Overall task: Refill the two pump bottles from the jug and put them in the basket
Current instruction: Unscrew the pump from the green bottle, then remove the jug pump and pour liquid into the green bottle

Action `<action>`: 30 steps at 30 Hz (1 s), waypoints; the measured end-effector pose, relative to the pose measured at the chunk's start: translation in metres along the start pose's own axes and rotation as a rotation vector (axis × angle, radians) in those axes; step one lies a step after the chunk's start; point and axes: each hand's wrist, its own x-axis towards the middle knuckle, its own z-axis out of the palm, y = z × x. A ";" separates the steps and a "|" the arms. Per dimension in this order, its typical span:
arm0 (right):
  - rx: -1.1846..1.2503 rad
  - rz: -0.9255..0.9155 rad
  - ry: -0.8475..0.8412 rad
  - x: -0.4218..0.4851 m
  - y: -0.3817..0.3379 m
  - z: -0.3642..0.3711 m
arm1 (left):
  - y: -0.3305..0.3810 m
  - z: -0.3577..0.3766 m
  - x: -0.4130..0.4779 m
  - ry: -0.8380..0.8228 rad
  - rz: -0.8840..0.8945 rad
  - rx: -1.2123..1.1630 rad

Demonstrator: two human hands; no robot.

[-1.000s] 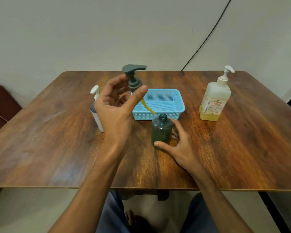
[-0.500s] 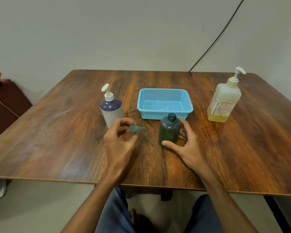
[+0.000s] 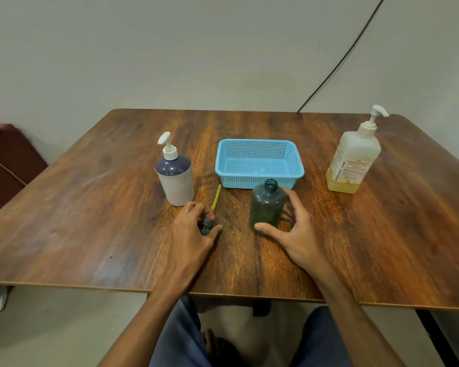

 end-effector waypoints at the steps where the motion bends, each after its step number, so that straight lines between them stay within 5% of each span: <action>1: -0.001 0.000 0.001 0.000 0.000 0.000 | 0.000 0.000 0.000 -0.003 -0.004 0.007; 10: 0.019 0.017 -0.001 0.000 -0.002 -0.001 | 0.007 0.002 -0.004 -0.050 0.061 -0.036; 19: 0.118 0.021 0.027 -0.005 0.001 -0.019 | 0.064 0.000 -0.006 0.075 0.190 -0.223; 30: -0.017 -0.081 0.687 0.016 -0.010 -0.088 | 0.130 0.023 0.039 0.126 0.339 -0.395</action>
